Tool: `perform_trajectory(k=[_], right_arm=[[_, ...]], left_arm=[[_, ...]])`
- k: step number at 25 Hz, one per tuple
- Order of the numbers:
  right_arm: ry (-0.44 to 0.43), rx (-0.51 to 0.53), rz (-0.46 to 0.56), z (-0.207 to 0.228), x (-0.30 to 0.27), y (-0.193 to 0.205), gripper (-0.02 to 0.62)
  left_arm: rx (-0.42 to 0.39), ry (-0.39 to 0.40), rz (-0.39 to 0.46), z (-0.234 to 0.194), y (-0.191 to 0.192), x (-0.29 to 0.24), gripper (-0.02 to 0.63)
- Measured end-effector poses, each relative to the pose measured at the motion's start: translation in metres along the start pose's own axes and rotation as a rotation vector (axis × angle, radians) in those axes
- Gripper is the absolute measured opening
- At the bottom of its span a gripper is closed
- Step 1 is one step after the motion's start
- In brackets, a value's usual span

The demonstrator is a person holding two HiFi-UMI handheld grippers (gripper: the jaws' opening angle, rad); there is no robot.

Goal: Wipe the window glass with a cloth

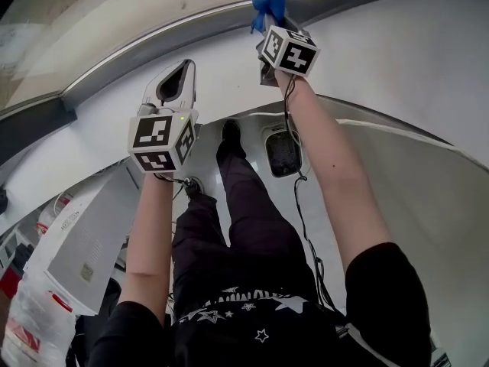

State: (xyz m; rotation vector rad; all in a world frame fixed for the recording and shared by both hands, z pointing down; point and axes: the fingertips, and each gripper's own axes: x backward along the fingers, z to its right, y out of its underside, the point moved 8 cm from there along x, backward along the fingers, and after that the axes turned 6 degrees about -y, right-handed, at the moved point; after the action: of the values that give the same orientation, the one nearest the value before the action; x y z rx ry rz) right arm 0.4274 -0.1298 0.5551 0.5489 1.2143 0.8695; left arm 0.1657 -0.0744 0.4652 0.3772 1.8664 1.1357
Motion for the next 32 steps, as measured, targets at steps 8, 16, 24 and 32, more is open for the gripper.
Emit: perform_trajectory(k=[8,16,24,32], right_arm=[[-0.089,0.069,0.047,-0.087,0.055,0.002,0.075],[-0.145,0.057,0.123,-0.191,0.120,0.006,0.075],[-0.174,0.004,0.197,-0.267,0.196,0.013,0.075],[-0.173,-0.080,0.257,-0.303,0.290,0.026,0.075]], left_arm=[[0.027,-0.024,0.065,-0.029,0.009,0.082,0.009],[0.051,-0.055,0.123,-0.070,0.021,0.199,0.008],[0.045,-0.099,0.191,-0.111,0.022,0.308,0.009],[0.064,-0.068,0.233,-0.122,0.026,0.381,0.008]])
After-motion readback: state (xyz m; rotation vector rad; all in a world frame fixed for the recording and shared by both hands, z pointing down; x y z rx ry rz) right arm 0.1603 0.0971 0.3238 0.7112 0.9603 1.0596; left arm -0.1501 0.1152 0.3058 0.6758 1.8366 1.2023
